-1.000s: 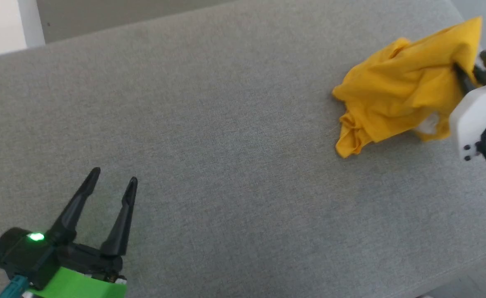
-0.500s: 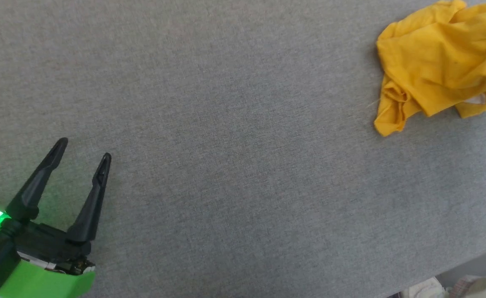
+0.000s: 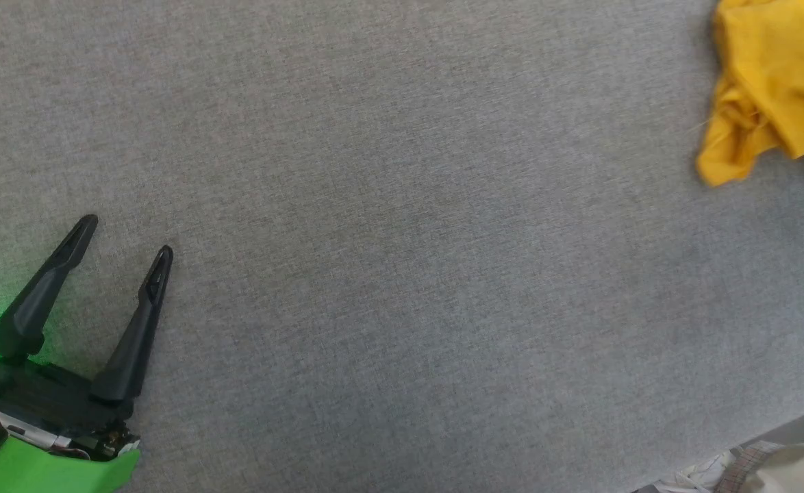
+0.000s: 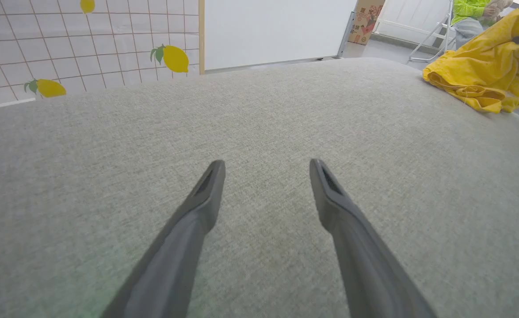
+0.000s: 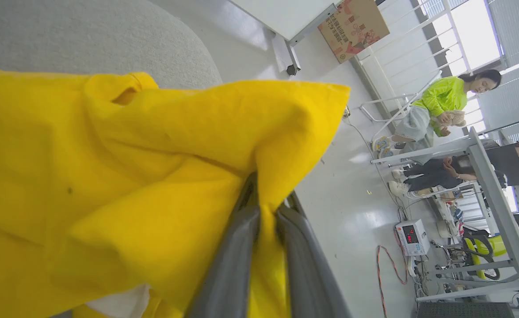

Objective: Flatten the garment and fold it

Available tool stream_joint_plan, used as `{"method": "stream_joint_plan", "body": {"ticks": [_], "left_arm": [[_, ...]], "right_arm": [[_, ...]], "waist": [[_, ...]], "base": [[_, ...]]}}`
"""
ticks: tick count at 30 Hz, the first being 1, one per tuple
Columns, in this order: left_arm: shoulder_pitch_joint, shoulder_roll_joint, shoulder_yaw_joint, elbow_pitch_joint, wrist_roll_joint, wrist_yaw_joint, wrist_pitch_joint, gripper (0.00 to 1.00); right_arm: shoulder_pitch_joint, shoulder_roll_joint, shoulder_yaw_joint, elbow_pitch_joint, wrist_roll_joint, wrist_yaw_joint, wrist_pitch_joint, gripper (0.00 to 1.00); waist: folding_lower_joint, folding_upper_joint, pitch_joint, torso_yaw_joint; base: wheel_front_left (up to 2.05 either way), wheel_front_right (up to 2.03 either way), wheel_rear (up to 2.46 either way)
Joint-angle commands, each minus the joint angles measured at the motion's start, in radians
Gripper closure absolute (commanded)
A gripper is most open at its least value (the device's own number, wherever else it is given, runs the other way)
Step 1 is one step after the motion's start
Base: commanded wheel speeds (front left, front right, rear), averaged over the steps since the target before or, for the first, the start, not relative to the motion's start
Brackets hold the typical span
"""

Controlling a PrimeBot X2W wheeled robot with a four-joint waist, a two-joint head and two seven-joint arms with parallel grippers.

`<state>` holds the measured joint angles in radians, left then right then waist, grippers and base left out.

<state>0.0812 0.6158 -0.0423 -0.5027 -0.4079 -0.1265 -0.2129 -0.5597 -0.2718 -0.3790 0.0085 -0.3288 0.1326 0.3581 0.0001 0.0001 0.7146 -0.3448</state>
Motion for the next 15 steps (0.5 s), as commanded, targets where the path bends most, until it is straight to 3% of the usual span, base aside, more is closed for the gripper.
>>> {"method": "stream_joint_plan", "body": {"ticks": [1, 2, 3, 15], "left_arm": [[0.003, 0.011, 0.005, 0.015, -0.006, -0.004, -0.002, 0.00], [0.002, 0.011, 0.004, 0.016, -0.007, -0.004, -0.003, 0.00], [0.001, 0.011, 0.003, 0.018, -0.008, -0.004, -0.004, 0.00], [-0.024, -0.006, -0.030, 0.052, -0.015, -0.004, -0.018, 0.00]], "right_arm": [[-0.023, 0.018, -0.016, 0.001, -0.029, -0.002, -0.019, 0.54], [-0.027, 0.026, -0.022, 0.006, -0.038, -0.002, -0.024, 0.20], [-0.032, 0.035, -0.029, 0.014, -0.045, -0.002, -0.031, 0.00], [-0.065, 0.047, -0.052, 0.103, -0.079, -0.002, -0.064, 0.00]], "waist": [[-0.0001, -0.0001, 0.008, 0.006], [-0.0001, -0.0001, 0.009, 0.008], [-0.0001, -0.0001, 0.009, 0.009], [-0.0001, -0.0001, -0.020, 0.033]], "base": [[0.00, 0.00, 0.00], [0.00, 0.00, 0.00], [0.00, 0.00, 0.00], [0.00, 0.00, 0.00]]}}
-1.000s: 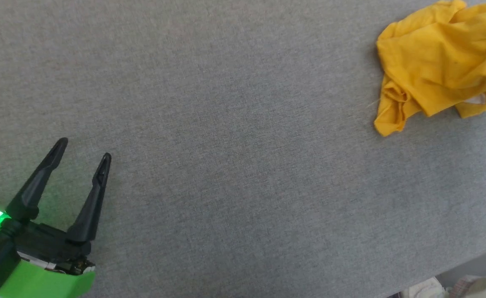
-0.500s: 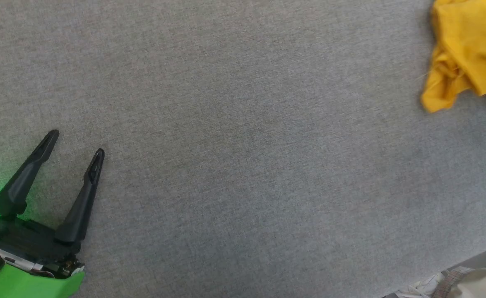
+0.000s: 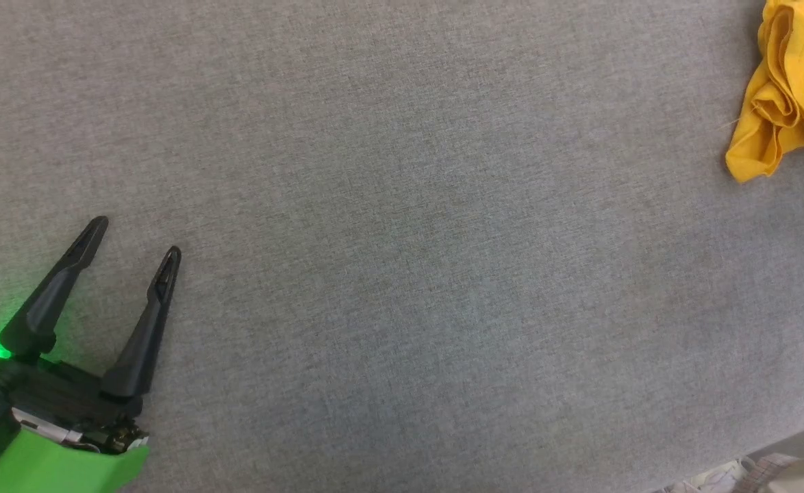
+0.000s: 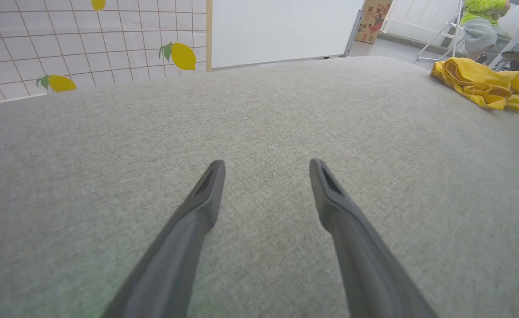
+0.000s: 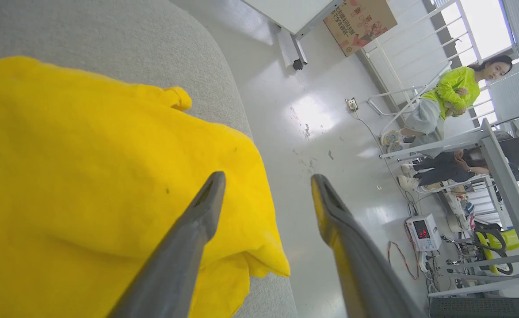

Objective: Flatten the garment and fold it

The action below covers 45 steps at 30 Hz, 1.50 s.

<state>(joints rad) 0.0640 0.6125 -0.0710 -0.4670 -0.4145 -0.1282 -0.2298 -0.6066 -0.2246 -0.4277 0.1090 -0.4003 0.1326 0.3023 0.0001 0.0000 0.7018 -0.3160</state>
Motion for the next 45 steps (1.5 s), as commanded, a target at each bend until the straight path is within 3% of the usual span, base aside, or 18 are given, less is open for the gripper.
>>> {"method": "stream_joint_plan", "body": {"ticks": [1, 6, 17, 26, 33, 39, 45], "left_arm": [[-0.009, -0.007, -0.005, 0.021, -0.010, -0.002, -0.003, 0.00], [-0.024, -0.034, -0.032, 0.051, -0.015, -0.002, -0.013, 0.00], [-0.048, -0.146, -0.078, 0.179, -0.018, 0.013, -0.028, 0.00], [-0.051, -0.255, -0.012, 0.262, 0.033, 0.045, -0.032, 0.00], [-0.048, -0.338, 0.046, 0.292, 0.090, 0.036, -0.032, 0.00], [-0.033, -0.414, 0.094, 0.298, 0.139, 0.026, -0.032, 0.00], [-0.023, -0.455, 0.098, 0.342, 0.188, 0.014, -0.032, 0.00]], "right_arm": [[-0.019, 0.002, -0.005, 0.007, -0.005, -0.002, -0.012, 0.00], [-0.012, 0.014, -0.012, 0.015, 0.019, -0.002, -0.048, 0.00], [0.063, 0.119, -0.060, -0.055, 0.188, -0.002, -0.168, 0.00], [0.243, 0.172, 0.007, -0.202, 0.288, -0.002, -0.277, 0.00], [0.387, 0.174, 0.077, -0.255, 0.401, -0.002, -0.329, 0.00], [0.489, 0.174, 0.140, -0.247, 0.429, -0.002, -0.390, 0.00], [0.547, 0.174, 0.160, -0.197, 0.418, -0.002, -0.468, 0.00]], "waist": [[-0.0001, 0.0000, -0.014, 0.005], [-0.0001, 0.0000, -0.060, 0.017], [-0.0001, 0.0000, -0.224, 0.088], [-0.0001, 0.0000, -0.369, 0.188], [-0.0001, 0.0000, -0.449, 0.262], [-0.0001, 0.0000, -0.504, 0.314], [-0.0001, 0.0000, -0.545, 0.355]], "base": [[0.00, 0.00, 0.00], [0.00, 0.00, 0.00], [0.00, 0.00, 0.00], [0.00, 0.00, 0.00], [0.00, 0.00, 0.00], [0.00, 0.00, 0.00], [0.00, 0.00, 0.00]]}}
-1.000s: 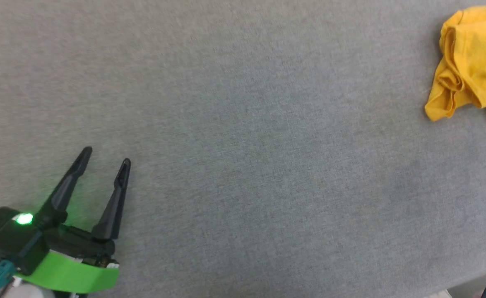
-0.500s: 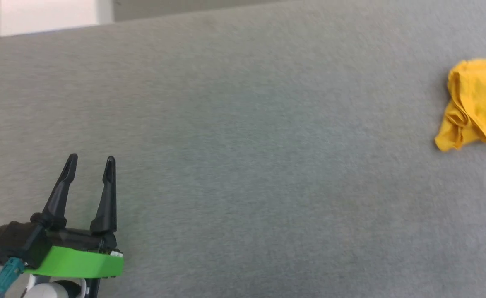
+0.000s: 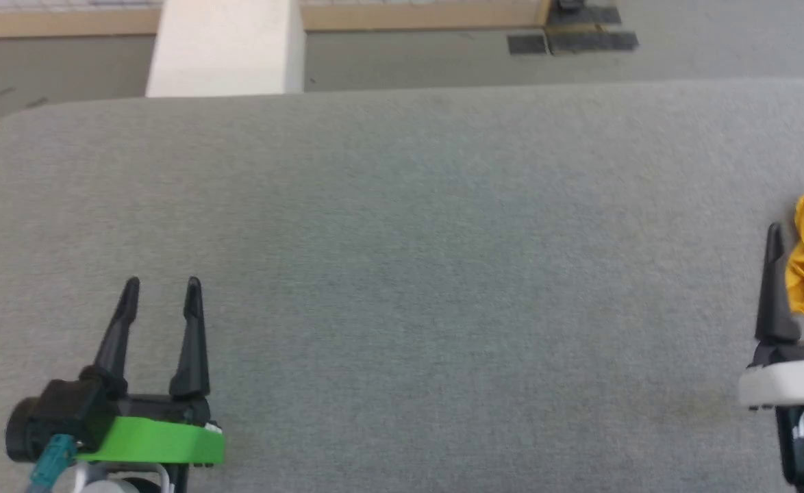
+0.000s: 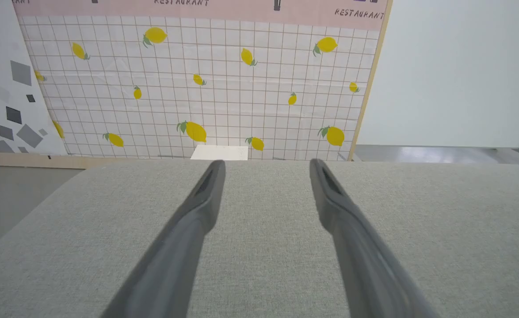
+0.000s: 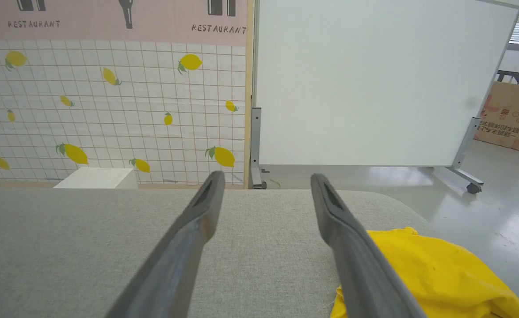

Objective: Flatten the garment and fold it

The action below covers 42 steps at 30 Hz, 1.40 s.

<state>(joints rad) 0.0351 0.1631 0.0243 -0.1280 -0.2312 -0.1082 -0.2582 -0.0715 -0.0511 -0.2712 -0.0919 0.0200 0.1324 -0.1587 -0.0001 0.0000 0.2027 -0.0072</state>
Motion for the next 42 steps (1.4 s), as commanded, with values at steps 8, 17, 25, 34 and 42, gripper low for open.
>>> {"method": "stream_joint_plan", "body": {"ticks": [8, 17, 25, 34, 42], "left_arm": [[0.024, -0.031, -0.002, 0.048, 0.033, -0.016, -0.004, 0.00], [0.059, -0.046, -0.013, 0.066, 0.082, -0.020, -0.004, 0.00], [0.070, -0.055, -0.010, 0.074, 0.096, -0.022, -0.004, 0.00], [0.057, -0.044, -0.025, 0.063, 0.090, -0.022, -0.004, 0.00], [0.059, -0.029, -0.046, 0.055, 0.071, -0.022, -0.004, 0.00]], "right_arm": [[0.071, 0.001, 0.024, 0.088, -0.028, -0.002, -0.072, 0.00], [0.107, 0.001, 0.027, 0.140, -0.013, -0.002, -0.101, 0.00], [0.111, 0.001, 0.035, 0.160, -0.018, -0.002, -0.103, 0.00], [0.115, 0.001, 0.018, 0.165, -0.026, -0.002, -0.103, 0.00], [0.117, 0.001, 0.031, 0.173, -0.016, -0.002, -0.103, 0.00]], "waist": [[0.0001, 0.0000, -0.081, 0.068], [0.0001, 0.0000, -0.107, 0.063], [0.0001, 0.0000, -0.119, 0.055], [0.0001, 0.0000, -0.126, 0.055], [0.0001, 0.0000, -0.128, 0.043]], "base": [[0.00, 0.00, 0.00], [0.00, 0.00, 0.00], [0.00, 0.00, 0.00], [0.00, 0.00, 0.00], [0.00, 0.00, 0.00]]}}
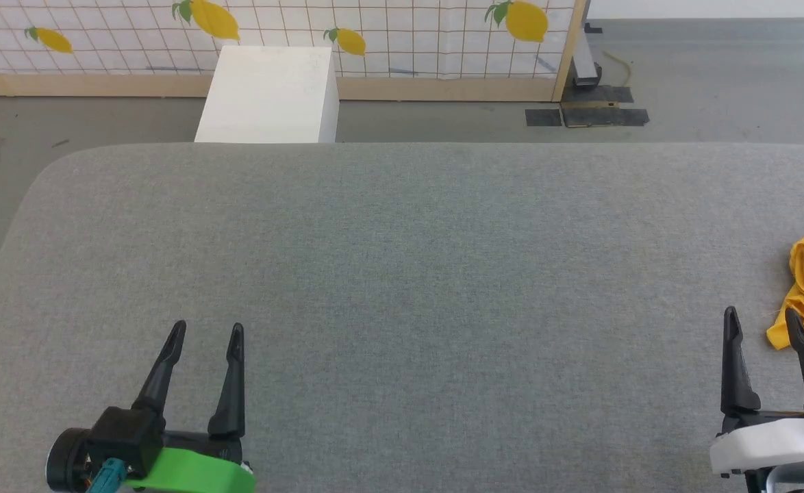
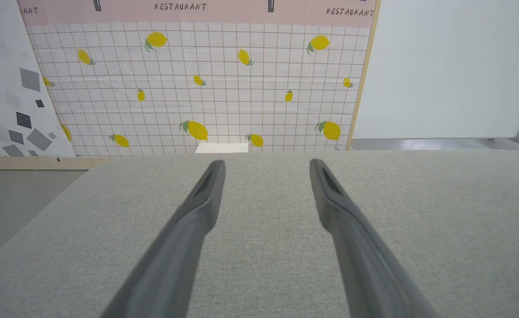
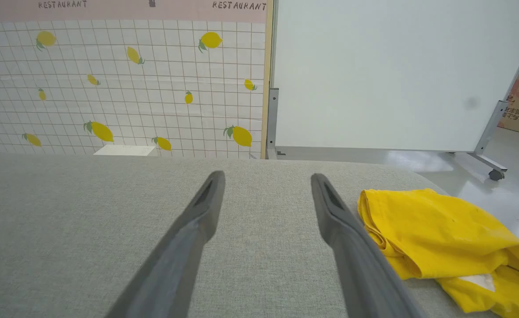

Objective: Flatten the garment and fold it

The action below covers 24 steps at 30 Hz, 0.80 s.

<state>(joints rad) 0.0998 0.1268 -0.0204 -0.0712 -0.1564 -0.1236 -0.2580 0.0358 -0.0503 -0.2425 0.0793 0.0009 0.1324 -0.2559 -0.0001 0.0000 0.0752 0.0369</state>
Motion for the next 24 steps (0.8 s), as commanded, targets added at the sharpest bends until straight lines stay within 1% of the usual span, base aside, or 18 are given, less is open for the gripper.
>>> {"method": "stream_joint_plan", "body": {"ticks": [1, 4, 5, 24], "left_arm": [[-0.006, 0.008, -0.003, -0.002, -0.005, -0.007, -0.004, 0.00], [-0.009, 0.012, -0.011, -0.007, -0.009, -0.007, -0.004, 0.00], [0.000, 0.003, -0.010, -0.004, -0.004, 0.001, 0.001, 1.00], [-0.011, -0.008, -0.008, 0.006, 0.015, 0.015, 0.031, 1.00]], "right_arm": [[0.011, 0.000, 0.002, 0.003, 0.004, -0.002, -0.006, 0.00], [0.012, 0.000, -0.001, 0.002, 0.005, -0.002, -0.006, 0.00], [0.004, 0.000, -0.001, 0.001, 0.000, 0.000, 0.001, 1.00], [0.000, 0.000, 0.027, -0.009, 0.000, 0.000, 0.031, 1.00]], "waist": [[0.0001, 0.0000, -0.001, -0.003], [0.0001, 0.0000, 0.001, -0.005], [0.0001, 0.0000, 0.000, -0.005], [0.0001, 0.0000, -0.009, -0.009]], "base": [[0.00, 0.00, 0.00], [0.00, 0.00, 0.00], [0.00, 0.00, 0.00], [0.00, 0.00, 0.00]]}}
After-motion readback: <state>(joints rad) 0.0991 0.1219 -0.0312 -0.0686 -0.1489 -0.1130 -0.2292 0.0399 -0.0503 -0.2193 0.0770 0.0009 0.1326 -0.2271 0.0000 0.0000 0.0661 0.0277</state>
